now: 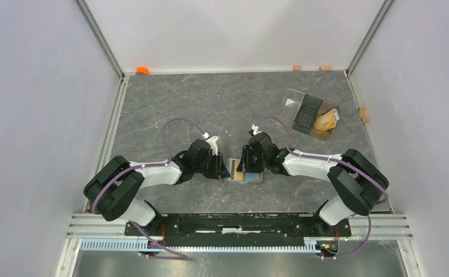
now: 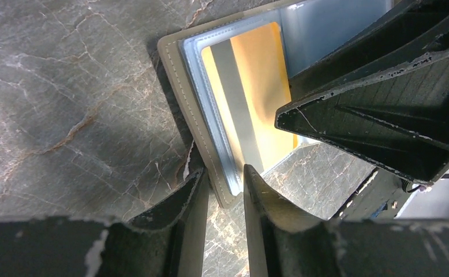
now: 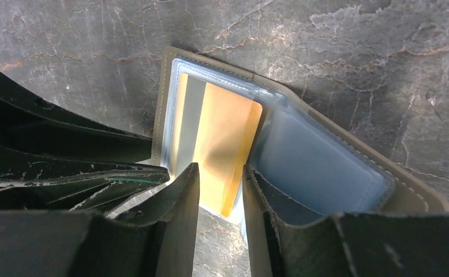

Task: Put the credit cards into the card holder
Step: Insert the credit card into the card holder, then turn over the card slot in the card holder.

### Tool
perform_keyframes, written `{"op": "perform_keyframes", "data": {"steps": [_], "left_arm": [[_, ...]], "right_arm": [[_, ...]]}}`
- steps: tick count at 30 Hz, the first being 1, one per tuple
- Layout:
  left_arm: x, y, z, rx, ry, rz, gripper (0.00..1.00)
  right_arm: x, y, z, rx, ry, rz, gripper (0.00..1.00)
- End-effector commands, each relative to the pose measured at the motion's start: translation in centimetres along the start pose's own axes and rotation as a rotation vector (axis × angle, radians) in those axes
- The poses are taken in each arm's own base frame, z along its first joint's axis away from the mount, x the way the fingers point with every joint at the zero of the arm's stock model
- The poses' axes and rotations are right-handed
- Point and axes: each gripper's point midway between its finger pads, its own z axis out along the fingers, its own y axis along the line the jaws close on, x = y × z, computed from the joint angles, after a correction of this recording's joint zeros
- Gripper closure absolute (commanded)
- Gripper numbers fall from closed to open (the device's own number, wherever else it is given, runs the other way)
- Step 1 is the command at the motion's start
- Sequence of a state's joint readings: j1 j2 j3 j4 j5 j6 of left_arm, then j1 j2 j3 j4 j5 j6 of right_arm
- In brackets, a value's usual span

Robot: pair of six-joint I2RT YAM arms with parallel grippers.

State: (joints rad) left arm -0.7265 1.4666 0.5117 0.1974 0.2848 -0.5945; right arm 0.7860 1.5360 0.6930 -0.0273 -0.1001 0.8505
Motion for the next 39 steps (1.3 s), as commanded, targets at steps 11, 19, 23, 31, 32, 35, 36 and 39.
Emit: {"op": "perform_keyframes", "data": {"steps": [11,19,23,31,32,35,36,39], "left_arm": [[-1.7,-1.7,-0.9,0.041,-0.056,-0.015,0.52],[-2.9,-1.5,-0.9,0.002,-0.081,-0.01,0.49],[-2.8,-1.3,-0.4,-0.007,-0.066,-0.01,0.49],[-2.7,-1.3,-0.2,-0.004,-0.059,-0.016,0.51],[-2.6,-1.3,-0.2,-0.003,-0.058,-0.016,0.51],[-2.6,-1.3,-0.2,-0.003,-0.056,-0.017,0.51],[-2.6,-1.3,-0.2,-0.003,-0.055,-0.016,0.51],[-2.5,-1.3,-0.2,-0.003,-0.054,-0.016,0.52]], "right_arm": [[-4.4,1.4,-3.6,0.087,-0.134,-0.148,0.51],[-3.4,-1.8,-5.7,0.171,-0.118,-0.126,0.51],[-3.0,-2.8,-6.0,0.162,-0.124,-0.095,0.53],[-2.3,-3.5,-5.7,0.156,-0.104,-0.072,0.61],[-2.3,-3.6,-5.7,0.156,-0.104,-0.07,0.61],[-2.3,-3.6,-5.7,0.155,-0.104,-0.069,0.63],[-2.3,-3.6,-5.7,0.153,-0.106,-0.068,0.63],[-2.3,-3.5,-5.6,0.145,-0.104,-0.067,0.65]]}}
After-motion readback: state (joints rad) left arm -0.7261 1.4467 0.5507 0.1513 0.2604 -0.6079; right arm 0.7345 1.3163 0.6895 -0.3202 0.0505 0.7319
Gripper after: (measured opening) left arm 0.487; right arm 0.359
